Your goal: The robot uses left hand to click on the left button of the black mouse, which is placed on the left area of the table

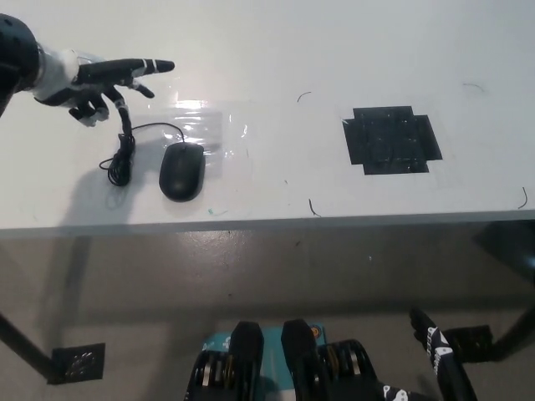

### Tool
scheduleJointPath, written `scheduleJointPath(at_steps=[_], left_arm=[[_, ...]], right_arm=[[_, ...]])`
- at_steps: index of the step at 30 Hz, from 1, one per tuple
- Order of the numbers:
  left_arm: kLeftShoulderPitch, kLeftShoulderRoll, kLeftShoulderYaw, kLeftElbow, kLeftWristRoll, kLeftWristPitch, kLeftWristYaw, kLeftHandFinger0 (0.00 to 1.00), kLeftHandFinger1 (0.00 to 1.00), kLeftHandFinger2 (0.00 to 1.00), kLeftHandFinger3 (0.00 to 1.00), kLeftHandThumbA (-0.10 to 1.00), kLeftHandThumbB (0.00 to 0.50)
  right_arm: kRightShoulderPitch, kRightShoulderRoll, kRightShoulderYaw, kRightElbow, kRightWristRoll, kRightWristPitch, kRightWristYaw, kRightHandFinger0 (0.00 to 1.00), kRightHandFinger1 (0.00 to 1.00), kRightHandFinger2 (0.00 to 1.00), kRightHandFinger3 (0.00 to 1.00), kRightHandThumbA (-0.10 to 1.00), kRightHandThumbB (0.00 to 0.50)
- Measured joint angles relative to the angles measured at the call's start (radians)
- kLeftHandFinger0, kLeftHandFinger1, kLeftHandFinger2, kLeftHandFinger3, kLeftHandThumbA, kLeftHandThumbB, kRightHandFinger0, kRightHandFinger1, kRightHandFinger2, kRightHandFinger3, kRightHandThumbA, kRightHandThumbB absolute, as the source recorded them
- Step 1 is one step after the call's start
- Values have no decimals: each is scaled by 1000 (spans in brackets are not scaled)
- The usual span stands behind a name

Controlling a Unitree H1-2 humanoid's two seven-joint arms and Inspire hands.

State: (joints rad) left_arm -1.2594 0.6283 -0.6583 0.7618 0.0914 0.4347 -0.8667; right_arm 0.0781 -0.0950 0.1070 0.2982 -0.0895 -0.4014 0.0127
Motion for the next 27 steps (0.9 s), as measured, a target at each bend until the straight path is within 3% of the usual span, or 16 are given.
scheduleJointPath(at_steps=[2,3,6,8,14,18,20,23,25,27], left_arm=[[-2,-11,0,20,16,-3,-13,0,0,258,1000,1000,383],[-2,-14,0,25,22,-5,-17,0,0,186,1000,1000,371],[-3,-33,-1,47,46,-10,-28,0,0,128,1000,1000,348],[-3,-40,-1,52,60,-14,-30,0,0,19,1000,1000,328],[-4,-63,2,78,105,-45,-30,0,0,0,1000,1000,278],[-9,-88,11,121,119,-60,-30,0,0,108,1000,1000,253],[-13,-101,15,141,126,-71,-29,0,0,97,1000,1000,251],[-18,-120,22,173,138,-92,-28,0,29,293,1000,1000,289],[-20,-131,29,196,143,-99,-26,0,84,482,1000,1000,313],[-20,-143,35,218,153,-108,-23,0,104,500,1000,1000,306]], right_arm=[[-4,0,0,1,0,-3,0,1000,1000,1000,1000,1000,125],[-5,0,0,1,0,-5,0,1000,1000,1000,1000,1000,128],[-9,0,0,1,0,-9,1,1000,1000,1000,1000,1000,126],[-11,0,0,1,0,-11,1,1000,1000,1000,1000,1000,126],[-14,0,0,1,-1,-15,1,1000,1000,1000,1000,1000,126],[-17,-1,0,0,0,-17,2,1000,1000,1000,1000,1000,135],[-19,-1,0,0,0,-17,2,1000,1000,1000,1000,1000,133],[-21,-1,0,0,-2,-17,2,1000,1000,1000,1000,1000,131],[-22,-1,0,-2,-3,-18,2,1000,1000,1000,1000,1000,140],[-22,-1,0,-3,-5,-18,2,1000,1000,1000,1000,1000,150]])
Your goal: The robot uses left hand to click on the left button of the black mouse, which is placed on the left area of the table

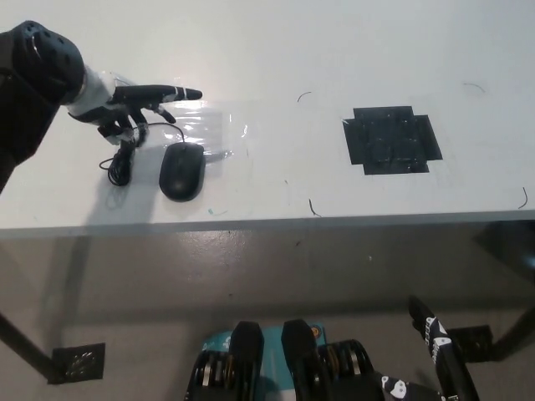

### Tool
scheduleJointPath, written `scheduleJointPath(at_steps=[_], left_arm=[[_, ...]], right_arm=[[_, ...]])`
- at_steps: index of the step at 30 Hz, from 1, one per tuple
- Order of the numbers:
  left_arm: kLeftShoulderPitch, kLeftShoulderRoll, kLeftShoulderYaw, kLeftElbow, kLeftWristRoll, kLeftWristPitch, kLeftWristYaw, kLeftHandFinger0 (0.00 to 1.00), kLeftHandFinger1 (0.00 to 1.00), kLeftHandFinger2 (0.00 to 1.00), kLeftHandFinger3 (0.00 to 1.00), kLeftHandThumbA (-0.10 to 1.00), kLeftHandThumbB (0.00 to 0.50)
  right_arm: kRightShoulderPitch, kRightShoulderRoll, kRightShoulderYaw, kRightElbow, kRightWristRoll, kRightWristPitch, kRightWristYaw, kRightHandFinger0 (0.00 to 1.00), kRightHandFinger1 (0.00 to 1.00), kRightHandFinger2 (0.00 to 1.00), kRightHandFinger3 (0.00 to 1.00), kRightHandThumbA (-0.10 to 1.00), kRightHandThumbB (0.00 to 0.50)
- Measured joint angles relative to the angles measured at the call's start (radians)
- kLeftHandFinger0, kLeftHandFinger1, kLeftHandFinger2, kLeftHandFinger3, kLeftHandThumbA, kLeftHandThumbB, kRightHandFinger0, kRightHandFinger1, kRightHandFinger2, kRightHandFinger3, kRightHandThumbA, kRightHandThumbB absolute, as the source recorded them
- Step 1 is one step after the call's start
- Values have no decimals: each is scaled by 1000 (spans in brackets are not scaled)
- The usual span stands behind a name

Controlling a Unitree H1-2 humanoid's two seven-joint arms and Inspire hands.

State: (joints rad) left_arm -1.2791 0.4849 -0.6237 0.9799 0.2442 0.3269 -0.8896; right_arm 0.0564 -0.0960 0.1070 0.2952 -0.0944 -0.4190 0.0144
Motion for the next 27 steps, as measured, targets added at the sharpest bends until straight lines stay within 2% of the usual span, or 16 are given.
scheduleJointPath(at_steps=[2,3,4,5,6,7,8,11,12,14,17,18,20,22,26,27], left_arm=[[0,-10,3,19,8,-9,3,1,171,556,1000,1000,277],[0,-13,2,24,12,-15,4,0,169,551,1000,1000,275],[0,-18,1,36,24,-35,5,0,199,590,1000,1000,304],[0,-21,1,42,30,-46,6,32,224,602,1000,1000,298],[-1,-23,1,52,37,-56,9,17,189,550,1000,1000,279],[-2,-25,0,62,44,-68,12,1,109,468,1000,1000,284],[-3,-27,0,73,50,-77,15,0,119,477,1000,1000,317],[-8,-38,1,117,67,-95,24,0,163,552,1000,1000,329],[-9,-40,1,123,70,-97,26,0,177,564,1000,1000,324],[-13,-47,1,144,82,-103,33,0,160,515,1000,1000,317],[-21,-60,6,178,92,-116,42,0,128,494,1000,1000,324],[-23,-65,9,190,94,-119,44,0,149,517,1000,1000,330],[-27,-74,14,211,98,-126,49,0,102,488,1000,1000,326],[-30,-78,17,221,101,-130,49,0,152,559,1000,1000,332],[-39,-90,22,236,110,-142,49,1,190,592,1000,1000,343],[-41,-92,22,240,113,-145,49,0,58,439,1000,1000,313]], right_arm=[[-1,0,0,-2,-3,0,0,1000,1000,1000,1000,1000,148],[-2,0,0,-2,-3,0,0,1000,1000,1000,1000,1000,147],[-3,0,-1,-3,-4,0,0,1000,1000,1000,1000,1000,145],[-5,0,-1,-3,-4,0,0,1000,1000,1000,1000,1000,144],[-6,0,-1,-4,-4,0,0,1000,1000,1000,1000,1000,144],[-6,0,-2,-5,-4,0,0,1000,1000,1000,1000,1000,145],[-7,0,-2,-6,-4,0,0,1000,1000,1000,1000,1000,150],[-7,0,-2,-7,-5,0,1,1000,1000,1000,1000,1000,152],[-8,0,-2,-7,-5,0,0,1000,1000,1000,1000,1000,151],[-8,0,-2,-8,-6,0,1,1000,1000,1000,1000,1000,153],[-8,0,-2,-11,-6,0,3,1000,1000,1000,1000,1000,152],[-8,-1,-2,-11,-6,0,4,1000,1000,1000,1000,1000,153],[-8,-1,-2,-12,-5,0,5,1000,1000,1000,1000,1000,156],[-8,-1,-2,-12,-5,0,5,1000,1000,1000,1000,1000,159],[-9,-1,-5,-16,-6,0,5,1000,1000,1000,1000,1000,154],[-10,-1,-5,-16,-6,0,5,1000,1000,1000,1000,1000,155]])
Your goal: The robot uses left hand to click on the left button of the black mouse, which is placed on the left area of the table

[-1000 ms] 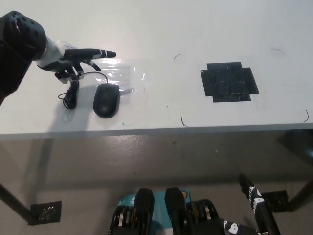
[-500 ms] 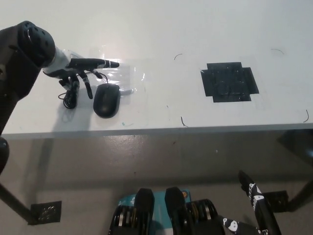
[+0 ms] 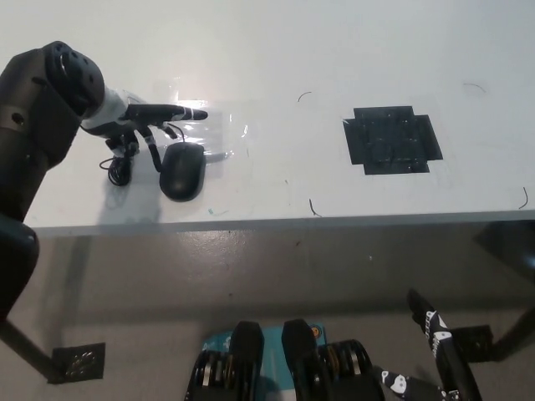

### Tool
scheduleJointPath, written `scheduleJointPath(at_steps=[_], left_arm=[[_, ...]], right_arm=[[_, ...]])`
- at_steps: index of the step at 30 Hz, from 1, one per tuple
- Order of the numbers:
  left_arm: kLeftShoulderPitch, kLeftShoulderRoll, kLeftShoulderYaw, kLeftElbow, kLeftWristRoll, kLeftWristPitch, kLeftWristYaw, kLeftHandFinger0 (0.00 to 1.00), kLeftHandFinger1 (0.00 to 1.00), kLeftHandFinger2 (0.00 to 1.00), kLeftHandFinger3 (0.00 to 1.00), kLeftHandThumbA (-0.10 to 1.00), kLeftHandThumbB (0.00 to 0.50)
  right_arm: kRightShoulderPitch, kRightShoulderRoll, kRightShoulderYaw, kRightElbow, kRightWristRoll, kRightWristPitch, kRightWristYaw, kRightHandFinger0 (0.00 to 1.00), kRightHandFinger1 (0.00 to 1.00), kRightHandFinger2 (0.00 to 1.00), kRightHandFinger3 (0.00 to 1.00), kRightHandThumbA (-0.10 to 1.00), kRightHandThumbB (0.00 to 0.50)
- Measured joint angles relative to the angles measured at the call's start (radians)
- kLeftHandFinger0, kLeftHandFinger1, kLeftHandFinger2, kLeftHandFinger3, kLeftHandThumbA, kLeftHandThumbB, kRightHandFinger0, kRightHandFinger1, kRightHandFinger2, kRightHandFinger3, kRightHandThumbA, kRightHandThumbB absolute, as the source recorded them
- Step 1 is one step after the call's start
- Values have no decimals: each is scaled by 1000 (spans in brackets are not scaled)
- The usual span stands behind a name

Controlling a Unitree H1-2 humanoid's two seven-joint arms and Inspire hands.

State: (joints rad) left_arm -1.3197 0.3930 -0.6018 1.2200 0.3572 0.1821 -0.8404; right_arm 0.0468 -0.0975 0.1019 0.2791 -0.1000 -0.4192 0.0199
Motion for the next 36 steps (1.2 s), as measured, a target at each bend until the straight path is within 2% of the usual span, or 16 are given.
scheduleJointPath(at_steps=[1,4,6,9,10,11,12,17,20,21,23,26,28,34,35,36], left_arm=[[-2,-2,0,3,4,-5,0,0,13,388,1000,1000,305],[-6,-7,3,6,8,-9,-4,0,0,222,1000,1000,275],[-8,-11,3,6,10,-9,-10,0,0,188,1000,1000,274],[-17,-22,0,13,19,-8,-21,0,20,280,1000,1000,239],[-23,-25,-4,17,24,-8,-26,0,11,275,1000,1000,221],[-29,-28,-7,20,27,-10,-31,0,0,254,1000,1000,211],[-33,-29,-9,22,29,-11,-35,0,0,157,1000,1000,210],[-68,-34,-16,54,51,-24,-61,0,0,18,1000,1000,231],[-75,-38,-12,79,55,-21,-72,0,0,80,1000,1000,235],[-75,-39,-12,80,56,-22,-73,0,0,176,1000,1000,241],[-75,-42,-12,85,63,-22,-73,0,0,211,1000,1000,233],[-75,-44,-12,88,70,-23,-74,0,0,186,1000,1000,237],[-75,-46,-12,95,72,-23,-75,0,0,220,1000,1000,244],[-75,-47,-11,118,87,-18,-76,0,0,166,1000,1000,267],[-75,-47,-12,119,89,-18,-75,0,0,133,1000,1000,260],[-75,-47,-13,119,92,-18,-75,0,0,147,1000,1000,240]], right_arm=[[0,0,0,0,0,0,0,1000,1000,1000,1000,1000,156],[0,0,0,0,0,0,0,1000,1000,1000,1000,1000,144],[0,0,0,0,0,0,0,1000,1000,1000,1000,1000,158],[0,0,0,0,0,0,1,1000,1000,1000,1000,1000,169],[0,-1,0,0,0,0,1,1000,1000,1000,1000,1000,170],[0,-1,0,-1,0,0,1,1000,1000,1000,1000,1000,169],[-1,-1,0,-2,0,0,1,1000,1000,1000,1000,1000,168],[-4,-5,0,-4,0,0,2,1000,1000,1000,1000,1000,163],[-8,-6,0,-4,0,0,2,1000,1000,1000,1000,1000,167],[-9,-6,0,-4,0,0,2,1000,1000,1000,1000,1000,173],[-11,-6,0,-4,0,0,1,1000,1000,1000,1000,1000,172],[-15,-6,0,-5,0,0,1,1000,1000,1000,1000,1000,166],[-18,-6,0,-5,0,0,1,1000,1000,1000,1000,1000,173],[-21,-8,0,-6,-1,0,1,1000,1000,1000,1000,1000,180],[-21,-8,0,-6,-1,0,1,1000,1000,1000,1000,1000,180],[-22,-8,0,-6,-1,0,1,1000,1000,1000,1000,1000,175]])
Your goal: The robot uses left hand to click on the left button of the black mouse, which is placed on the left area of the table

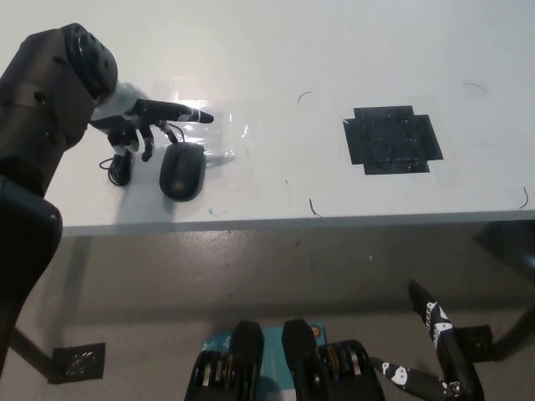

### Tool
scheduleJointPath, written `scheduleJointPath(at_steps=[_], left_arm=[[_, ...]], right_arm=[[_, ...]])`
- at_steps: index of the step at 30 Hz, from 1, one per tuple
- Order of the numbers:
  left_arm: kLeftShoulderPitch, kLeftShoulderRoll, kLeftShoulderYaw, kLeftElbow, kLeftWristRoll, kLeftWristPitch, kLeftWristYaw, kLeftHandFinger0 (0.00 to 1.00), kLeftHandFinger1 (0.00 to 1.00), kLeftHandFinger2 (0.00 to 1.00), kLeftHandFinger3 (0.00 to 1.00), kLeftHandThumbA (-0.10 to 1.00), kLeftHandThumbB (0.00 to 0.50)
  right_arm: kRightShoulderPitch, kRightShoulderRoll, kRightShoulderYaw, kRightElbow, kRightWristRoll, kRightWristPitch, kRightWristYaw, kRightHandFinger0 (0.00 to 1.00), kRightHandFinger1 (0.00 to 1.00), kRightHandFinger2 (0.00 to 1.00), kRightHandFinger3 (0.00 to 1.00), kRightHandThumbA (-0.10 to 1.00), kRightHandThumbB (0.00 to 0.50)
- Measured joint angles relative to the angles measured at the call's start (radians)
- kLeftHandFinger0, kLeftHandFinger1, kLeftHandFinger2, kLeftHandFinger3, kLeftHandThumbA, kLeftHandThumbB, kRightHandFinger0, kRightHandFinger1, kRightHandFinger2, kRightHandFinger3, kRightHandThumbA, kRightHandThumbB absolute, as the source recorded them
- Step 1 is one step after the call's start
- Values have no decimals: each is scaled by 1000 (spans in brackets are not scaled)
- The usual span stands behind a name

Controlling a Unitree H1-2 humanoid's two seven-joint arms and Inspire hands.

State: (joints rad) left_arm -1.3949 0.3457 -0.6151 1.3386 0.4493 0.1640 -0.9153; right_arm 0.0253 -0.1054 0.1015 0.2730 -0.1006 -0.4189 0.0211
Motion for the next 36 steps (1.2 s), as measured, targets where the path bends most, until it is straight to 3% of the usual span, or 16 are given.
scheduleJointPath(at_steps=[3,8,11,17,21,22,23,24,27,29,30,34,36], left_arm=[[0,-3,6,4,2,2,-3,0,0,217,1000,1000,261],[0,-9,4,11,12,-3,-12,0,0,170,1000,1000,257],[0,-15,4,24,15,1,-19,0,0,199,1000,1000,263],[1,-17,4,28,21,0,-18,0,0,89,1000,1000,261],[2,-17,5,28,23,-7,-17,0,0,177,1000,1000,276],[2,-17,3,27,25,-12,-15,0,0,138,1000,1000,273],[2,-17,2,27,28,-16,-14,0,0,38,1000,1000,318],[2,-17,3,27,29,-18,-14,0,2,131,1000,1000,295],[1,-17,11,27,30,-17,-14,0,17,297,1000,1000,305],[1,-14,21,20,29,-20,-15,0,0,250,1000,1000,312],[0,-11,31,9,27,-20,-16,0,0,279,1000,1000,363],[-31,23,91,-26,6,-16,-31,0,0,158,1000,1000,338],[-56,44,123,-38,-6,-12,-39,0,0,149,1000,1000,317]], right_arm=[[-4,0,0,0,0,0,0,1000,1000,1000,1000,1000,168],[-10,0,0,-1,-1,0,0,1000,1000,1000,1000,1000,193],[-12,0,-1,-3,-1,0,0,1000,1000,1000,1000,1000,187],[-13,-3,-1,-3,-2,0,0,1000,1000,1000,1000,1000,166],[-13,-4,-1,-3,-2,0,0,1000,1000,1000,1000,1000,171],[-13,-4,-1,-3,-2,0,0,1000,1000,1000,1000,1000,170],[-13,-4,-1,-3,-2,0,0,1000,1000,1000,1000,1000,170],[-13,-4,-1,-3,-2,0,0,1000,1000,1000,1000,1000,179],[-13,-4,-1,-3,-2,0,0,1000,1000,1000,1000,1000,175],[-13,-4,-1,-3,-2,0,0,1000,1000,1000,1000,1000,169],[-13,-4,-1,-3,-2,0,0,1000,1000,1000,1000,1000,170],[-11,-4,-1,-1,-2,0,0,1000,1000,1000,1000,1000,175],[-10,-4,-1,0,-2,0,0,1000,1000,1000,1000,1000,172]])
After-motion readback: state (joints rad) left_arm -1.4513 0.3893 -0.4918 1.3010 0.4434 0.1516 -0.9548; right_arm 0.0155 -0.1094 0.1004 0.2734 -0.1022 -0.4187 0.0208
